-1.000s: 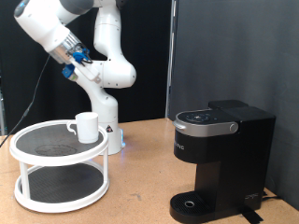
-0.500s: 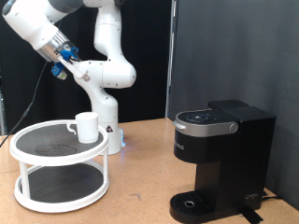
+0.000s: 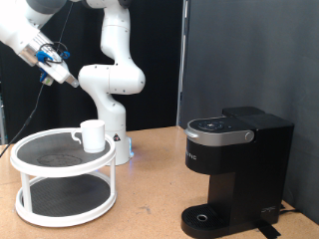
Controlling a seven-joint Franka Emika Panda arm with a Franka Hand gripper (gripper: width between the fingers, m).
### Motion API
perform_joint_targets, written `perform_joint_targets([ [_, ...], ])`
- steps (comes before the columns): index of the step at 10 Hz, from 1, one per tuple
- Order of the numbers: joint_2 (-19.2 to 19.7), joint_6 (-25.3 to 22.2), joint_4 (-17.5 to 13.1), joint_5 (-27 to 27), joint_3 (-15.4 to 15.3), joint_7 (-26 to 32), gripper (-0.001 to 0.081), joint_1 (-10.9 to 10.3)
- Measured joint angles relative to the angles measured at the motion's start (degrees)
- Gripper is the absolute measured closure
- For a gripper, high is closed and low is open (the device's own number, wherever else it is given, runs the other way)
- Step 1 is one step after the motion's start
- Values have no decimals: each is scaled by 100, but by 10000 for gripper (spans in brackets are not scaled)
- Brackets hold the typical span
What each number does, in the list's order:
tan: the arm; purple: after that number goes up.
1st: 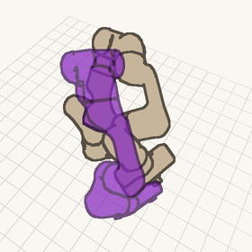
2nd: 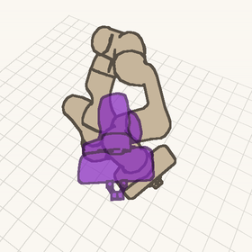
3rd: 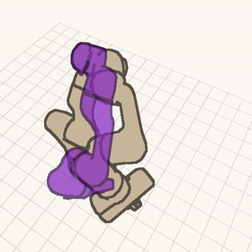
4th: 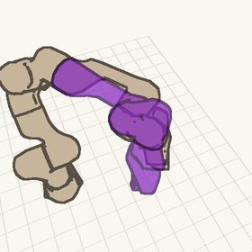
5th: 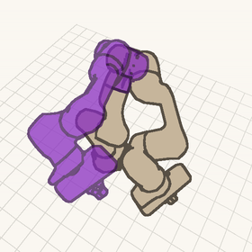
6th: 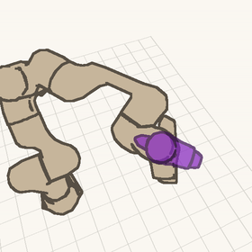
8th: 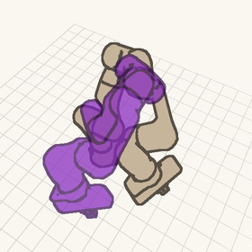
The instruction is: Make a cup of coffee with the keurig machine
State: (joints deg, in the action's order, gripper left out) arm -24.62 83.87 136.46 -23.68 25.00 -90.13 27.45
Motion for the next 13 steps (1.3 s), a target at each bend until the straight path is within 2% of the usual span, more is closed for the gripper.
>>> perform_joint_targets([
  [3, 299, 268, -101, 55, 36, 33, 806, 0],
  [5, 509, 374, -100, 217, 37, 273, 806, 0],
  [7, 717, 517, -56, 360, 27, 463, 559, -2],
  [8, 798, 672, 10, 378, 6, 532, 559, -2],
  [9, 867, 848, 109, 381, -20, 604, 372, -4],
  [10, 920, 1019, 221, 381, -40, 683, 372, -13],
  [11, 970, 1175, 334, 381, -54, 747, 195, -22],
  [12, 997, 1305, 437, 381, -71, 801, 195, -22],
  [13, 1001, 1417, 542, 381, -86, 850, 94, -22],
])
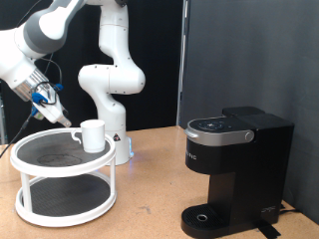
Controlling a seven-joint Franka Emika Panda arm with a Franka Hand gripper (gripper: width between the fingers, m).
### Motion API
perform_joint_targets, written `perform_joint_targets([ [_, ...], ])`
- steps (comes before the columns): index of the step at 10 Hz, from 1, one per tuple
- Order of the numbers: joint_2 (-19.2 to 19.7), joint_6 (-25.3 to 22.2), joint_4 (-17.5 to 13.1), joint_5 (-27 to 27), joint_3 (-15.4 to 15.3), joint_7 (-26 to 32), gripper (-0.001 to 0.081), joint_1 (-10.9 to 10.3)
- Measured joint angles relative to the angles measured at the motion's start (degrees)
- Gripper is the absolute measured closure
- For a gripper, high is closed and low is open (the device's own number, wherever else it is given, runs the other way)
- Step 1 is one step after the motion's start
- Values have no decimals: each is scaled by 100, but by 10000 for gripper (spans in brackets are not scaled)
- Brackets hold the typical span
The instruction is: Make a cup of coffee with the keurig machine
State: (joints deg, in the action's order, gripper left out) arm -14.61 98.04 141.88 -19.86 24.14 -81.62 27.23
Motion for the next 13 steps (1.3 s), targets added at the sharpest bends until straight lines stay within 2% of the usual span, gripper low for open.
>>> perform_joint_targets([
  [5, 2, 333, 390, -17, -18, 212, 72, -1],
  [8, 2, 371, 457, -50, -18, 283, 72, -1],
  [9, 2, 372, 460, -52, -18, 284, 113, -1],
  [10, 2, 373, 462, -53, -18, 285, 113, -1],
  [12, 2, 378, 462, -53, -18, 285, 421, -1],
  [13, 2, 380, 462, -53, -18, 285, 421, -1],
])
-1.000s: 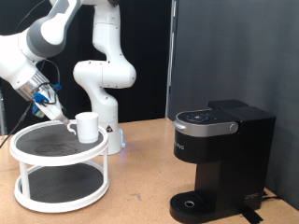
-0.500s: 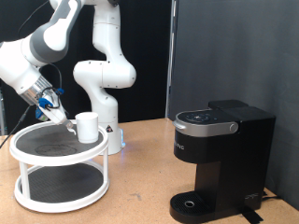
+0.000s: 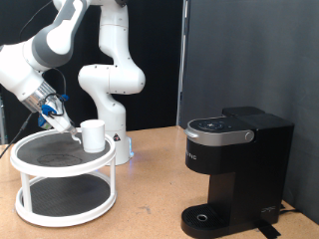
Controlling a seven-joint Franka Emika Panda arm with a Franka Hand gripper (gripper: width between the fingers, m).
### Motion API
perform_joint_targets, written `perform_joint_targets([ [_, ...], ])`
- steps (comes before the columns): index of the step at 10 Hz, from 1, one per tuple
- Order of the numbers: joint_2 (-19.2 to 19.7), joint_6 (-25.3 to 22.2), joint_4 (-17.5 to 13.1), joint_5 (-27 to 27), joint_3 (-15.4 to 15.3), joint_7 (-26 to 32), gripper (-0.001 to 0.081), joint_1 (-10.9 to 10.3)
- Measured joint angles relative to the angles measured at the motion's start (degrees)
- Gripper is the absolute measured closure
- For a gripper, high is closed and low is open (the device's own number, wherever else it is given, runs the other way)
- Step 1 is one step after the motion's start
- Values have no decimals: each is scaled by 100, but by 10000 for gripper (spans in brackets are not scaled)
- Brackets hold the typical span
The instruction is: Make a cup of coffee with the keurig machine
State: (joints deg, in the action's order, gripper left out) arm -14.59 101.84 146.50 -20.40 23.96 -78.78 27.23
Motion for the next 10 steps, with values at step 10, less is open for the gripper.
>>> perform_joint_targets([
  [10, -133, -1141, -571, -10, 82, -56, 806, 42],
])
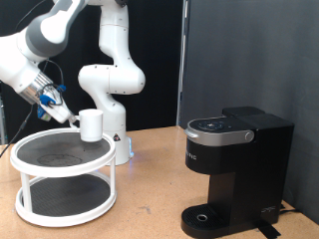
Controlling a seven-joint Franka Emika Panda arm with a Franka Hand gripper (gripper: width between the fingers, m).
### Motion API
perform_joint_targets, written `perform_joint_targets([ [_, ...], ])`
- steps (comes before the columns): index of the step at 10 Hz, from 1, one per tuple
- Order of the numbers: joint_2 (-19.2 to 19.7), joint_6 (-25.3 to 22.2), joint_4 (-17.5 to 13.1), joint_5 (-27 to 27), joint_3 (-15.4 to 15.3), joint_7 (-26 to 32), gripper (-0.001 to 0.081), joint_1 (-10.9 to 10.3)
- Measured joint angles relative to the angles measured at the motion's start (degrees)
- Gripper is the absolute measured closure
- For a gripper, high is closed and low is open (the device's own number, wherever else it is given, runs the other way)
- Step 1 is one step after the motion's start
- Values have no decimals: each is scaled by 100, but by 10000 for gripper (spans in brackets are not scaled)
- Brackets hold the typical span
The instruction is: Make a cup of coffee with the keurig machine
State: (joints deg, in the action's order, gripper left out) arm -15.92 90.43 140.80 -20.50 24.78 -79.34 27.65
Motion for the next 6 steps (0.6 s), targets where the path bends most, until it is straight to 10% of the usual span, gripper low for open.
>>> perform_joint_targets([
  [2, -48, -504, -274, 96, 27, -13, 806, 15],
  [6, -74, -76, 23, -516, -224, -762, 806, -17],
])
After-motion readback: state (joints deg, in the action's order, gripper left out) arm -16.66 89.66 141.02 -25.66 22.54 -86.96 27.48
